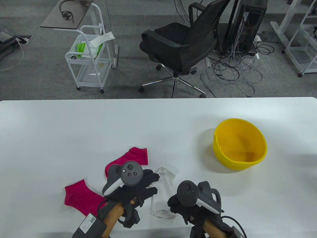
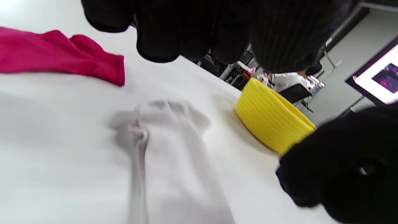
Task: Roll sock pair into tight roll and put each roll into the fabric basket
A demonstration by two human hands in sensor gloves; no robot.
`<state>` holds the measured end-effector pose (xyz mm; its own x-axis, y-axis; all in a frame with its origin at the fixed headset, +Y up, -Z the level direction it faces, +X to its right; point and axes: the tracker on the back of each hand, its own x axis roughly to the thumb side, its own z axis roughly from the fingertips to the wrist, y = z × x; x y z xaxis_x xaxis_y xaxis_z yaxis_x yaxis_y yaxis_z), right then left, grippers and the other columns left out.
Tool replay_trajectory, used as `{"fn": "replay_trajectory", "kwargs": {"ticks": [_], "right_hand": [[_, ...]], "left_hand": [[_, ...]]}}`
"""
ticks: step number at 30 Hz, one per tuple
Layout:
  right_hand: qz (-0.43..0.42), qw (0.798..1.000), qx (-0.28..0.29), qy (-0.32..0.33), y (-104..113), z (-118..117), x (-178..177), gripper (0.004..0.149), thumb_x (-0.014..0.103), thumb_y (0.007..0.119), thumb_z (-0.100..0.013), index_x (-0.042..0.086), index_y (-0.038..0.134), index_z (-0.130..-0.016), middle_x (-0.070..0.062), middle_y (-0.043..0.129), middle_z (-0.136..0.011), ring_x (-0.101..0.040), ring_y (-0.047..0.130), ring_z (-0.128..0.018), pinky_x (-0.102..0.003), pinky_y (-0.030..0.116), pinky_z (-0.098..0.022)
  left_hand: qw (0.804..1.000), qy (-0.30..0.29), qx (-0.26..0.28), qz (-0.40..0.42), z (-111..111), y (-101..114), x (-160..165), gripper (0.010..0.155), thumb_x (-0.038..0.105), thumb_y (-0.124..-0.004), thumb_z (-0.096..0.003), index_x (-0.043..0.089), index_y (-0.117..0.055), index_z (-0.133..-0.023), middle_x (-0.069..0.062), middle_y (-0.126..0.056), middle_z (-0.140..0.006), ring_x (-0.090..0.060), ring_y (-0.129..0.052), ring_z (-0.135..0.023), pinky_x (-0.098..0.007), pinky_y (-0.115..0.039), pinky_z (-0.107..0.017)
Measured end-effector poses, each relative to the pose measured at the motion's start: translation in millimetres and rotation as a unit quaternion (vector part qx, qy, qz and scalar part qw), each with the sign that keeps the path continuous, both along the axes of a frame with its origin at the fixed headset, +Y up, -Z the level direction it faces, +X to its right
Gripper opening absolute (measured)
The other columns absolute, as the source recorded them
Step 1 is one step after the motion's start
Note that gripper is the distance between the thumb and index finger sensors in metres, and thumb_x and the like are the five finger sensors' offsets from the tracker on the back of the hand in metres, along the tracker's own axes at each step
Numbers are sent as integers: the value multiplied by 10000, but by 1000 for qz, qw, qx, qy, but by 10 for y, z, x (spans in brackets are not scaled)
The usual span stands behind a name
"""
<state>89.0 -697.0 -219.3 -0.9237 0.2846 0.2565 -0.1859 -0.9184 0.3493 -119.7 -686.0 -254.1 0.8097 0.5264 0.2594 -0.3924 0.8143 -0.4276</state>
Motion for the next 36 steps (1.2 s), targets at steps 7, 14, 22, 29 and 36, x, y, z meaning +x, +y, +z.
{"fn": "replay_trajectory", "kwargs": {"ticks": [7,14,22,29,36], "right_hand": [[23,999,-20,37,-300,51,-48,378,464,952,-321,381,957,-690,119,1028,-723,-153,1037,-655,-468,843,-510],[45,998,-10,47,-405,79,-92,394,472,946,-320,401,941,-707,144,1008,-758,-153,1015,-704,-474,830,-530],[77,996,-2,40,-562,85,-179,408,465,938,-325,406,917,-728,144,979,-773,-145,993,-718,-470,804,-564],[83,996,23,17,-610,74,-241,370,451,931,-336,383,926,-699,119,986,-704,-140,1003,-648,-467,808,-550],[32,999,20,9,-452,33,-121,383,444,915,-349,379,919,-726,106,990,-743,-146,1006,-669,-468,812,-546]], "left_hand": [[993,-56,-48,-89,257,-351,181,558,480,-882,-343,349,-850,-884,-36,-797,-943,-250,-895,-745,-474,-711,-573],[991,-55,-61,-110,242,-640,273,515,468,-881,-340,327,-897,-835,-12,-865,-846,-230,-938,-637,-463,-742,-526],[990,-53,-39,-124,234,-715,324,463,467,-886,-334,316,-943,-768,-11,-907,-795,-222,-962,-581,-464,-758,-508],[985,-73,-21,-157,265,-746,378,497,469,-929,-307,333,-868,-781,5,-872,-801,-195,-950,-565,-460,-754,-521],[988,-63,-7,-140,233,-772,387,395,429,-868,-349,328,-895,-730,-2,-906,-726,-190,-961,-499,-458,-769,-492]]}}
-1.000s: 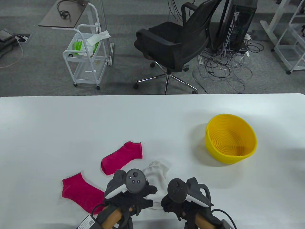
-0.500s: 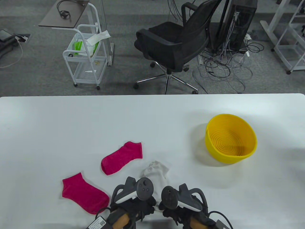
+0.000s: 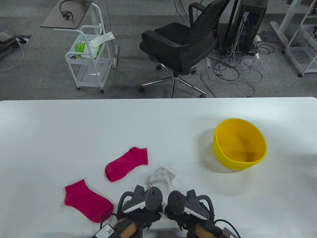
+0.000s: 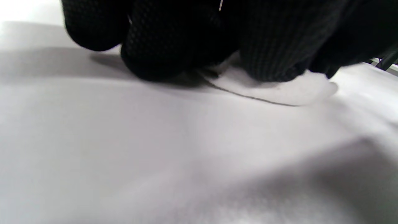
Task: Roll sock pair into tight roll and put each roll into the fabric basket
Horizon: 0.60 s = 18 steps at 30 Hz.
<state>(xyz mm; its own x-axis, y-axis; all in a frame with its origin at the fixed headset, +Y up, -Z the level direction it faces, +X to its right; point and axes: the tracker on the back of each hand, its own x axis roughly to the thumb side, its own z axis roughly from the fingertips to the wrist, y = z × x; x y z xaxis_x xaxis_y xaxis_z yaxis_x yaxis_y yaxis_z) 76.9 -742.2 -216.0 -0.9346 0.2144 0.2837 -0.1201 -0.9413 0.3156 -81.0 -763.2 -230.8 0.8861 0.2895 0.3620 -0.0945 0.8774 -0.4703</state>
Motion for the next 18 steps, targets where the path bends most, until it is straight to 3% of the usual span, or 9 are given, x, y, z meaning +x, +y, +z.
{"fn": "replay_trajectory", "kwargs": {"ticks": [4,9,13,15,18], "right_hand": [[14,999,12,30,39,79,-39,400,461,930,-333,383,925,-726,114,991,-753,-150,1009,-678,-474,814,-544],[94,995,16,42,-137,107,-151,566,504,945,-295,375,830,-834,90,908,-864,-164,957,-768,-489,786,-583],[99,993,52,36,-163,101,-209,470,467,928,-331,365,868,-786,86,945,-799,-150,985,-701,-484,789,-583],[89,995,27,25,-155,57,-190,421,454,885,-369,367,873,-781,91,948,-790,-144,988,-694,-479,788,-586],[51,999,-1,-3,-167,-17,-121,403,444,868,-380,374,877,-777,98,955,-774,-134,995,-670,-469,792,-582]], "left_hand": [[1000,9,-13,12,-31,-18,-26,392,427,-856,-358,333,-900,-735,-1,-905,-718,-191,-954,-491,-459,-764,-490],[1000,11,-17,13,-30,-14,-28,404,436,-835,-363,320,-887,-747,-1,-896,-722,-192,-946,-496,-459,-756,-494],[999,19,-24,32,-37,30,-82,457,463,-846,-350,301,-909,-773,-14,-915,-752,-208,-974,-512,-469,-768,-495],[999,26,-20,35,-38,66,-121,545,466,-869,-339,300,-842,-857,-20,-906,-790,-218,-977,-543,-478,-761,-510],[999,21,-27,37,-58,78,-145,569,473,-899,-326,335,-836,-874,-13,-917,-789,-221,-979,-549,-484,-757,-519]]}}
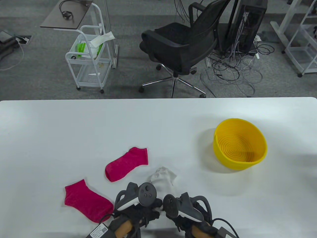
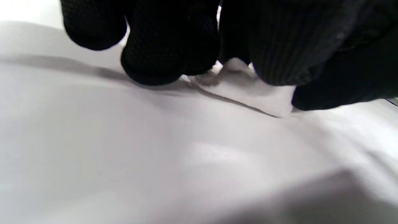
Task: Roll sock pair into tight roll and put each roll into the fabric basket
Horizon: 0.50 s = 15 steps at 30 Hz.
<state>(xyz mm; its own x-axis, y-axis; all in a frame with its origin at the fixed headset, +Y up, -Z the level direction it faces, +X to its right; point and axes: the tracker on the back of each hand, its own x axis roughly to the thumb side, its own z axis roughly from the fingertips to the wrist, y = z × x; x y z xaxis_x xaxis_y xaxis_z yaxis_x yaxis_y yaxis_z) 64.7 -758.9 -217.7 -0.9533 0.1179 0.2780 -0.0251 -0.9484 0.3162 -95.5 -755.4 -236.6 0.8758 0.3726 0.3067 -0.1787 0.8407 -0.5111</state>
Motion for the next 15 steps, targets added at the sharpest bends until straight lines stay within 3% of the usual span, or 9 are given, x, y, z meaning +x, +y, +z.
{"fn": "replay_trajectory", "kwargs": {"ticks": [6,9,11,15], "right_hand": [[-12,1000,-4,-22,10,-44,30,407,428,860,-383,386,865,-788,106,981,-742,-120,1020,-629,-462,807,-565],[-24,999,7,-26,93,-63,89,456,433,852,-390,395,812,-842,97,961,-791,-144,999,-683,-476,790,-577],[-43,997,54,-21,237,-53,141,413,432,870,-380,413,859,-793,112,942,-816,-145,983,-712,-479,779,-592],[-46,998,36,14,262,28,87,386,433,895,-367,409,899,-753,126,960,-797,-145,990,-705,-482,784,-585]], "left_hand": [[999,1,32,-23,-17,-35,77,466,436,-891,-337,313,-912,-786,-10,-978,-678,-212,-1006,-469,-481,-782,-488],[999,8,26,-23,-35,-45,96,437,431,-847,-363,307,-909,-777,-12,-984,-654,-215,-1006,-452,-483,-781,-482],[1000,21,11,-7,-48,-61,71,431,427,-833,-371,302,-913,-775,-21,-985,-649,-221,-1003,-448,-487,-777,-481],[1000,29,-1,6,-68,-76,42,424,430,-818,-378,303,-920,-770,-28,-987,-640,-227,-999,-437,-489,-772,-473]]}}
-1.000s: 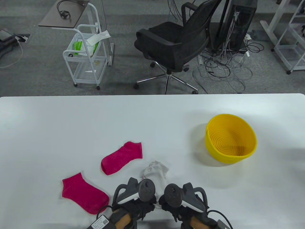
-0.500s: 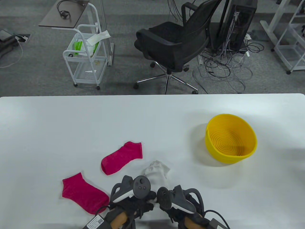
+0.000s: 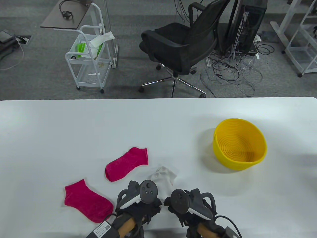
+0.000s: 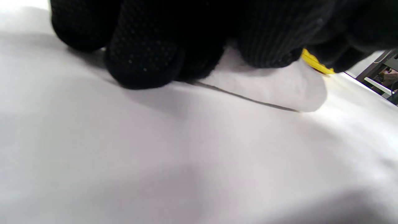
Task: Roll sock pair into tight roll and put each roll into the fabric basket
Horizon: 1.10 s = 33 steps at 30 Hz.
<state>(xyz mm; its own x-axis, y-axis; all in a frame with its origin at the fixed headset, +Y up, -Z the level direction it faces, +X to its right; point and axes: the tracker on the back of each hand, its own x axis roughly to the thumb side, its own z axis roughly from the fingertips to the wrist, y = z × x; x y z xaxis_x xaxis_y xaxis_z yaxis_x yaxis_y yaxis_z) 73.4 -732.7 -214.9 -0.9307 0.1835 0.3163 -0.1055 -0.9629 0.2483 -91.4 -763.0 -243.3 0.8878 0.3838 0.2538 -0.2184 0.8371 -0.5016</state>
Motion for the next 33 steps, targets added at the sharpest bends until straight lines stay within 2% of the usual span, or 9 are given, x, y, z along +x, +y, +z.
{"fn": "replay_trajectory", "kwargs": {"ticks": [7,9,10,13,18,25,27,31,33], "right_hand": [[59,998,-21,-4,-198,-2,-78,457,445,890,-368,417,823,-819,129,885,-895,-156,946,-784,-490,761,-610],[50,998,-24,-13,-223,-21,-69,465,446,896,-366,416,820,-824,127,881,-899,-158,940,-792,-491,757,-614],[54,998,-28,-15,-239,-29,-66,479,449,899,-363,413,812,-833,126,873,-906,-158,935,-798,-493,754,-618],[53,998,-19,-27,-267,-34,-77,507,456,917,-349,404,807,-841,125,871,-900,-155,926,-789,-494,748,-622],[57,998,3,-38,-302,-45,-90,491,449,903,-354,418,801,-834,137,879,-865,-133,934,-749,-481,753,-621],[11,997,-34,-64,-294,-120,-20,422,381,847,-405,420,807,-823,134,908,-834,-124,953,-710,-475,755,-621],[7,997,-39,-65,-287,-132,-10,416,371,833,-413,418,807,-825,128,917,-827,-123,961,-701,-476,758,-618],[2,997,-45,-65,-270,-143,23,408,379,811,-421,406,809,-828,114,936,-811,-126,976,-690,-476,768,-606],[-3,998,-18,-57,-184,-134,46,415,404,819,-412,412,811,-827,115,921,-838,-136,963,-734,-481,763,-610]], "left_hand": [[1000,17,8,9,-6,12,-18,440,468,-803,-372,298,-949,-751,-27,-1011,-608,-227,-1014,-406,-484,-788,-449],[999,35,11,12,6,79,-39,475,475,-809,-368,266,-962,-766,-56,-1025,-632,-249,-1030,-417,-494,-791,-450],[998,44,36,17,15,153,-62,491,480,-808,-365,264,-949,-783,-55,-1020,-650,-249,-1029,-432,-494,-790,-456],[996,55,60,35,29,268,-93,472,472,-833,-361,301,-953,-785,-50,-995,-694,-247,-1017,-474,-495,-777,-482],[999,34,29,-10,45,141,-35,478,476,-874,-342,316,-958,-784,-46,-955,-760,-249,-995,-532,-499,-759,-507],[997,18,55,-45,32,41,48,554,452,-932,-307,309,-869,-838,-36,-915,-768,-230,-963,-544,-488,-749,-522],[996,11,83,-44,21,50,72,479,431,-922,-320,305,-918,-782,-26,-956,-711,-215,-989,-504,-479,-773,-500],[998,8,54,-30,8,49,70,437,420,-858,-364,284,-934,-773,-32,-964,-690,-227,-987,-492,-487,-766,-495],[999,12,42,-22,-1,35,54,435,417,-838,-375,279,-931,-777,-36,-963,-687,-231,-985,-491,-490,-763,-494]]}}
